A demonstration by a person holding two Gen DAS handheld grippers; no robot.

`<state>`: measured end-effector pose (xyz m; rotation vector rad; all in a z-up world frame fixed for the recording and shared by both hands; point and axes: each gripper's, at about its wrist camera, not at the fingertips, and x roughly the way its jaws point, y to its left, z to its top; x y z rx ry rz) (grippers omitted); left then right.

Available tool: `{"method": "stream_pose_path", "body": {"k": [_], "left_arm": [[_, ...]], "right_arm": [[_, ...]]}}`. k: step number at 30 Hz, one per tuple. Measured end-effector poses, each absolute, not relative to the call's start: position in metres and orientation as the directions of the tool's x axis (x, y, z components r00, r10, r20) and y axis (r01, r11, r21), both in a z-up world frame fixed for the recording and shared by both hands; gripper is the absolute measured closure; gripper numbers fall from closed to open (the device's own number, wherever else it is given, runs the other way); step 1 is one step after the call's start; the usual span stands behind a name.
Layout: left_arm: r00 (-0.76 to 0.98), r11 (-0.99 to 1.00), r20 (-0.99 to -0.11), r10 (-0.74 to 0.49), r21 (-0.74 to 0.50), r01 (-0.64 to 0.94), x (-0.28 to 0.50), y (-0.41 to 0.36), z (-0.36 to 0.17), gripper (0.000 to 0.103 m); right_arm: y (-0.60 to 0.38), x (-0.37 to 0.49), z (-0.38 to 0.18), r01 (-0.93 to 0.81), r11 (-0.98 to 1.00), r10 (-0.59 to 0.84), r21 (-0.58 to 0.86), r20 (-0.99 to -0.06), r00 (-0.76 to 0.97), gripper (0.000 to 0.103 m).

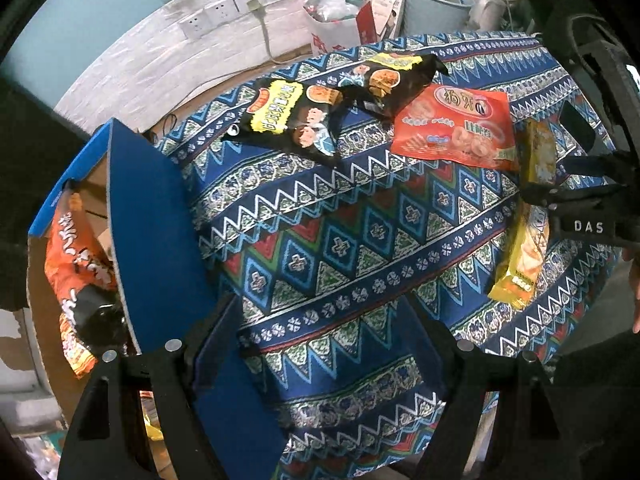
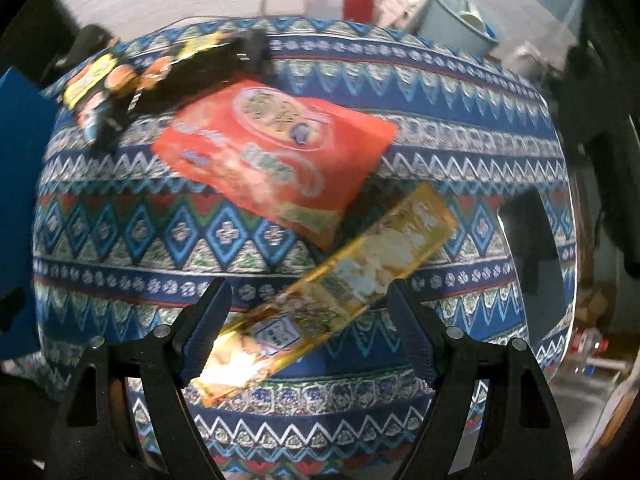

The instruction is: Organize snacks

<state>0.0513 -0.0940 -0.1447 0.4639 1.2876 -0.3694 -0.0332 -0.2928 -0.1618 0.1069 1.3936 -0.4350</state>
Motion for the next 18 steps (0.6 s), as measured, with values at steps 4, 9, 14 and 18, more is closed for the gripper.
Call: {"method": "stream_pose_path", "body": {"k": [4, 9, 14, 18], "left_arm": [[0.227, 0.857, -0.974, 0.000, 0.117, 0.502, 0.055, -0.096, -0.152, 0.022], [0.216, 0.863, -0.976, 0.008, 0.116, 0.492, 0.060, -0.096, -0.157, 0.022], [0.211, 0.868, -0.977, 0.008, 0.111, 0.484, 0.064, -0.096, -0.158, 0.022], [0.205, 0.869, -0.979, 0.013, 0.113, 0.482, 0.066, -0.096, -0.160, 0.022]], "right_arm": [[-0.307, -0.037, -0.169, 0.406, 0.896, -0.229, -0.177, -0.970, 0.084, 0.024], [-0.320, -0.043, -0.184, 0.451, 0.884, -0.166, -0.120, -0.984, 0.065, 0.024], [-0.320, -0.041, -0.191, 0.448, 0.890, -0.120, -0.082, -0.991, 0.058, 0.028], [-0.322, -0.038, -0.196, 0.407, 0.911, -0.104, -0.070, -0.993, 0.062, 0.040]]}}
